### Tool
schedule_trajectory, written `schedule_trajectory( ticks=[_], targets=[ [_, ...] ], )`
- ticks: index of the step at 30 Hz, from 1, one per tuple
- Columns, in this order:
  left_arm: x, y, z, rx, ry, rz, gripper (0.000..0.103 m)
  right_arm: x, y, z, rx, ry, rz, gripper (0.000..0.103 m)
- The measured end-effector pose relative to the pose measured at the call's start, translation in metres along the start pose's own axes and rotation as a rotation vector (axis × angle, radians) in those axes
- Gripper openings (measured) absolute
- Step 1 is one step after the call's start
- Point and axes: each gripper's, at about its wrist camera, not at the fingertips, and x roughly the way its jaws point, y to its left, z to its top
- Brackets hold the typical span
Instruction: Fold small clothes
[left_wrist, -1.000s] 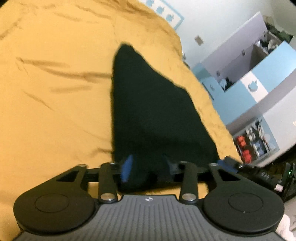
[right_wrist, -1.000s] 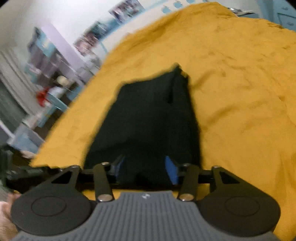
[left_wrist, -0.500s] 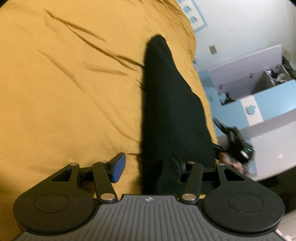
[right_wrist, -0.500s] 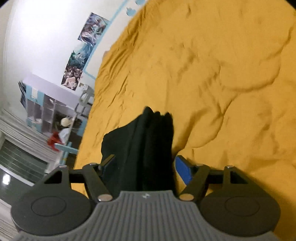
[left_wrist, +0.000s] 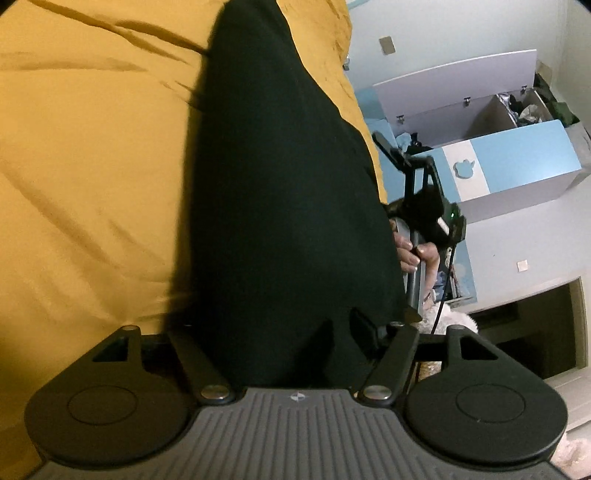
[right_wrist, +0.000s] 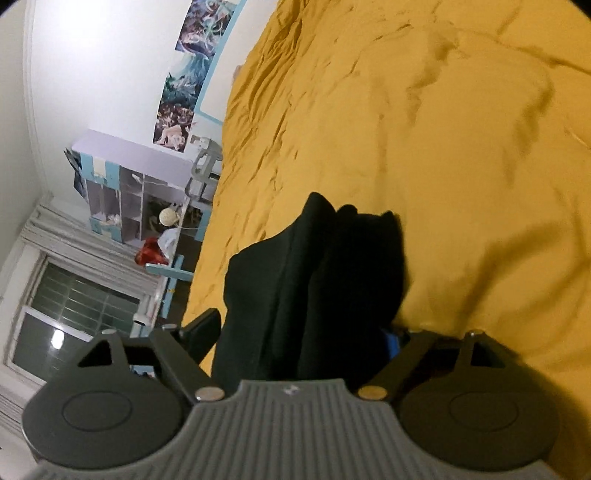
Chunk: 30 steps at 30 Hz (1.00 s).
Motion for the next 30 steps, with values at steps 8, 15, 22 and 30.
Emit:
schedule_trajectory(
  ticks=[8, 15, 22, 30],
  targets=[
    [-0.003, -0.01, -0.016, 0.025, -0.017, 0.07, 0.074, 0.013, 0.003, 0.001, -0.003, -0.022, -0.042, 0.079],
    [-0.004, -0.014, -0.017, 0.02, -0.053, 0.101, 0.063, 0.014, 0.006, -0.004, -0.08, -0.019, -0.129, 0.04],
    [-0.004, -0.013, -0.016, 0.012, -0.055, 0.106, 0.055, 0.017, 0.01, -0.003, -0.113, -0.023, -0.168, 0.038],
    [-0.004, -0.01, -0.015, -0.002, -0.055, 0.103, 0.047, 0.018, 0.009, -0.007, -0.113, -0.041, -0.175, 0.037]
  ],
)
